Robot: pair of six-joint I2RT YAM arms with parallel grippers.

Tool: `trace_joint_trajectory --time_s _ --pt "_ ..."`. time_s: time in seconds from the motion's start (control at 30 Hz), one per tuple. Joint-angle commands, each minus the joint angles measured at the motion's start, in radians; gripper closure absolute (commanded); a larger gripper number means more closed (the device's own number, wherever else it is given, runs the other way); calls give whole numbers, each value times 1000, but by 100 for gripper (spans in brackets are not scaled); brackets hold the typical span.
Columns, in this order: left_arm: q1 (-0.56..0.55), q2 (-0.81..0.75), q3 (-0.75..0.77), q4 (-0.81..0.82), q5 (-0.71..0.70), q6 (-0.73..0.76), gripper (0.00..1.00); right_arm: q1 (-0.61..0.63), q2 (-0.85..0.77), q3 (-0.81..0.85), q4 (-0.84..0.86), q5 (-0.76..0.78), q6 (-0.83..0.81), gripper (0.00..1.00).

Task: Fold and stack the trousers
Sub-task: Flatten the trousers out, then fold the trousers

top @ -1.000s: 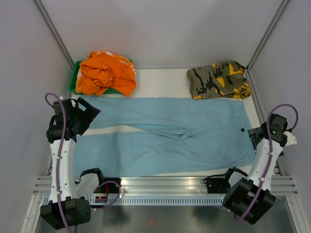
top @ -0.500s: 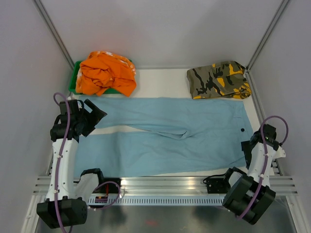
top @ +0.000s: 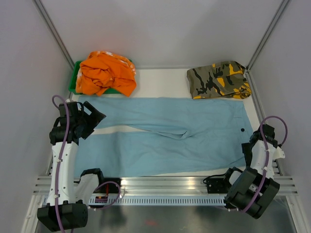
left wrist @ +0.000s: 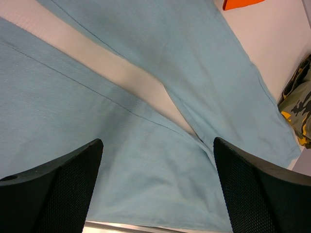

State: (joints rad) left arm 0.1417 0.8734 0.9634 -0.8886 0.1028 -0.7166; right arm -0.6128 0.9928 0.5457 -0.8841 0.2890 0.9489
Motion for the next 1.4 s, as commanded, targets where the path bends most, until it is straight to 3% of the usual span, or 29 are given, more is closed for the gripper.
trace_joint_trajectory --time_s 0.0,0.23,0.5,0.6,0.83,0.87,1.0,1.27,1.37 --pt "-2 -5 -12 -12 -31 -37 0 -4 59 56 1 67 27 18" --pt "-2 -4 -12 -18 -69 -40 0 -2 50 7 77 67 -19 15" --pt "-2 61 0 -18 -49 -20 0 -1 133 -50 137 49 34 20" --pt "-2 67 6 -22 -46 -36 0 -1 159 -62 155 36 39 29" --pt "-2 24 -5 -126 -141 -171 2 -2 204 -55 174 -2 41 93" --pt "-2 19 -9 -148 -158 -203 3 -2 210 -53 174 -5 36 97" --pt "-2 18 -31 -265 -224 -403 16 -1 218 -59 181 -22 19 100" --pt "-1 3 -11 -600 -486 -705 21 -2 225 -66 200 -79 -28 99" --pt "1 16 -35 -651 -555 -813 21 -2 233 -59 211 -96 -53 99"
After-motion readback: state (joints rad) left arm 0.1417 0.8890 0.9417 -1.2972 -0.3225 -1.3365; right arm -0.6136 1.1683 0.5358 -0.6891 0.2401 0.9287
